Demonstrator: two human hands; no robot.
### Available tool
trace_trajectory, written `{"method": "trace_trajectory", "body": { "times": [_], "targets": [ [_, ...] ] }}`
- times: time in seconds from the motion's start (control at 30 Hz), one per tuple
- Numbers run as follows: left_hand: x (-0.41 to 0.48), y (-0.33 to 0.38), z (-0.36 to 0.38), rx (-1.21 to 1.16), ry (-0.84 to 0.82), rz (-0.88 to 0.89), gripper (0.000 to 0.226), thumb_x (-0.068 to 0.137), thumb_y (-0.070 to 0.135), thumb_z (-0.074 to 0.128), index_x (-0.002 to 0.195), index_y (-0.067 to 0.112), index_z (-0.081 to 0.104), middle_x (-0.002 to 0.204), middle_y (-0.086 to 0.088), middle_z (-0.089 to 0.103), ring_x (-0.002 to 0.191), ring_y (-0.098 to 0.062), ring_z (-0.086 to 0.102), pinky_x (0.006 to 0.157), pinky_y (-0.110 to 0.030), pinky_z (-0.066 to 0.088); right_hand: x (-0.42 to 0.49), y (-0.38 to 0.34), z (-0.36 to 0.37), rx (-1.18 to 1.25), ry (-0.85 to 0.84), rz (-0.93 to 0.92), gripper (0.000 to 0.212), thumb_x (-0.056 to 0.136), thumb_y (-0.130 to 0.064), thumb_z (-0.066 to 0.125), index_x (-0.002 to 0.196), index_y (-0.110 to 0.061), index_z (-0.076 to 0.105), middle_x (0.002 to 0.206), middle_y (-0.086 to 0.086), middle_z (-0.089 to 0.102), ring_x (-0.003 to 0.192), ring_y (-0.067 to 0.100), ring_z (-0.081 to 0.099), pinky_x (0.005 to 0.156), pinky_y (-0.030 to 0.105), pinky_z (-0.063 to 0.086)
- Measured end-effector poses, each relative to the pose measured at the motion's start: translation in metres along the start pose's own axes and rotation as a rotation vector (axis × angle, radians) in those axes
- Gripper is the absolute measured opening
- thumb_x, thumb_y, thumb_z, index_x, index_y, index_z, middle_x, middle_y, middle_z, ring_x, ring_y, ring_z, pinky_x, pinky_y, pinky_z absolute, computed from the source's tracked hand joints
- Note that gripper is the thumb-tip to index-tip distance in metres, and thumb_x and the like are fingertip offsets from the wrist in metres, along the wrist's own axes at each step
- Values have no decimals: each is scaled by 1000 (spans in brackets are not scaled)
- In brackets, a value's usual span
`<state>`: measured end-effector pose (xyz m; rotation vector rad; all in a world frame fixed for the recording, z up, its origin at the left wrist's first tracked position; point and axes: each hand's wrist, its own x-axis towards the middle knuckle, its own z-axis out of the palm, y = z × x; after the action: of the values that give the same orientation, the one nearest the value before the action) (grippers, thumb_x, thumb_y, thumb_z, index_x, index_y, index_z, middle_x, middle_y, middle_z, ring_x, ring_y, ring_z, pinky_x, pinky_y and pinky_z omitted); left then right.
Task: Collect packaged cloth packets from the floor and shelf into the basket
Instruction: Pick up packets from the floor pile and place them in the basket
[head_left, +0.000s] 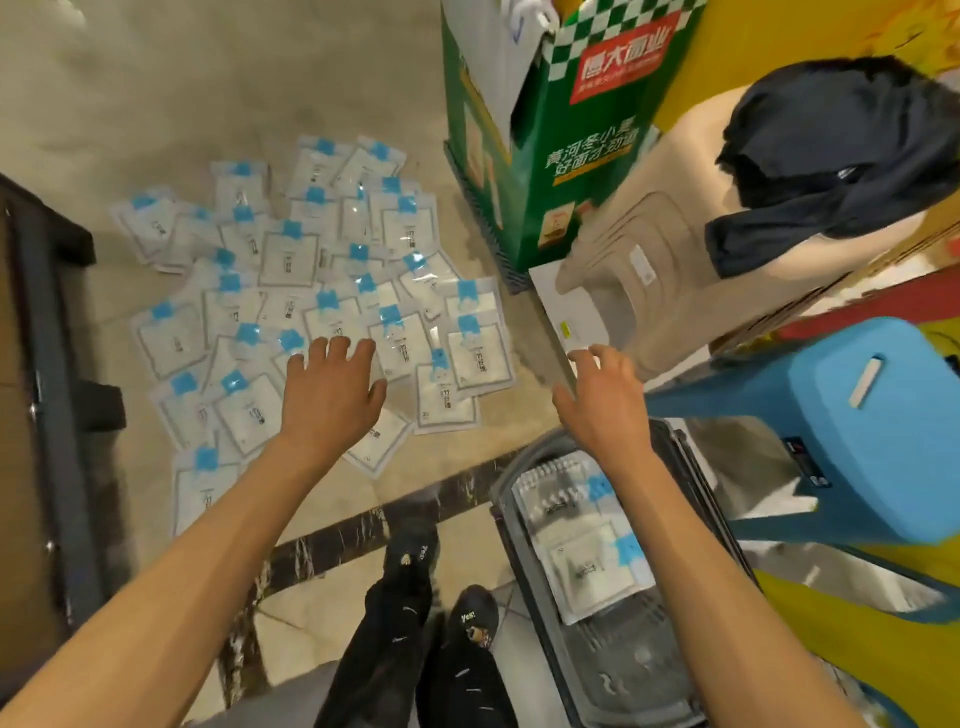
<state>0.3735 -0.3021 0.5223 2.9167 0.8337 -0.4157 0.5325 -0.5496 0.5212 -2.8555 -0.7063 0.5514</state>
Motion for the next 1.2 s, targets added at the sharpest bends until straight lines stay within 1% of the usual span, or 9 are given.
{"method": "trace_trajectory", "body": {
  "times": [0.13, 0.23, 0.37, 0.57, 0.7, 0.83, 0.97, 1.1, 1.2],
  "targets": [
    [13, -28, 9, 23, -21, 7, 49, 93, 33, 64, 133, 7, 57, 130, -22, 59, 123, -44, 51, 94, -56, 42, 20, -21, 4, 2, -17, 13, 51, 95, -27, 56, 142, -9, 47, 142, 16, 43, 134, 35, 35, 106, 43, 33],
    [30, -42, 20, 29, -56, 16, 50, 95, 36, 61, 137, 8, 55, 132, -20, 58, 124, -42, 51, 96, -55, 41, 36, -35, 13, 11, -34, 29, 51, 95, -26, 57, 141, -8, 47, 141, 17, 45, 133, 36, 36, 106, 46, 34],
    [64, -52, 40, 6, -64, 59, 53, 97, 41, 56, 140, 10, 52, 132, -18, 59, 122, -40, 52, 93, -51, 42, 63, -52, 28, 21, -66, 69, 51, 96, -27, 55, 142, -7, 43, 144, 17, 42, 133, 36, 34, 105, 47, 35],
    [116, -59, 89, 29, -122, 152, 54, 98, 42, 51, 141, 10, 48, 131, -17, 57, 119, -39, 52, 92, -49, 42, 113, -62, 73, 12, -81, 106, 53, 97, -28, 54, 145, -8, 41, 147, 17, 40, 134, 36, 33, 105, 47, 35],
    [144, -60, 131, 24, -168, 152, 54, 99, 42, 48, 142, 10, 47, 133, -16, 56, 120, -38, 52, 92, -48, 41, 140, -56, 110, 13, -91, 136, 52, 97, -28, 54, 143, -9, 42, 144, 18, 41, 131, 36, 37, 103, 48, 37],
    [180, -50, 183, -46, -189, 125, 54, 101, 44, 46, 145, 12, 43, 136, -15, 54, 123, -36, 49, 93, -45, 40, 185, -40, 157, 35, -103, 148, 53, 98, -29, 54, 145, -9, 40, 145, 18, 40, 132, 37, 37, 104, 46, 36],
    [223, -41, 257, -68, -208, 76, 55, 102, 48, 44, 143, 13, 43, 134, -13, 54, 121, -35, 51, 90, -43, 41, 238, -24, 222, 80, -121, 147, 53, 97, -31, 56, 142, -7, 42, 144, 19, 40, 131, 38, 38, 103, 47, 38],
    [253, -34, 336, -71, -273, 18, 58, 102, 52, 41, 145, 14, 39, 136, -12, 53, 122, -33, 51, 91, -42, 43, 286, -2, 293, 99, -183, 174, 50, 99, -33, 55, 140, -8, 41, 144, 17, 40, 132, 35, 37, 104, 44, 36],
    [267, -33, 390, -153, -322, -64, 60, 101, 53, 42, 146, 15, 35, 137, -11, 52, 124, -32, 50, 93, -43, 42, 322, 15, 343, 103, -214, 212, 55, 98, -35, 56, 143, -9, 39, 147, 16, 39, 134, 34, 38, 105, 44, 38]
  ]
}}
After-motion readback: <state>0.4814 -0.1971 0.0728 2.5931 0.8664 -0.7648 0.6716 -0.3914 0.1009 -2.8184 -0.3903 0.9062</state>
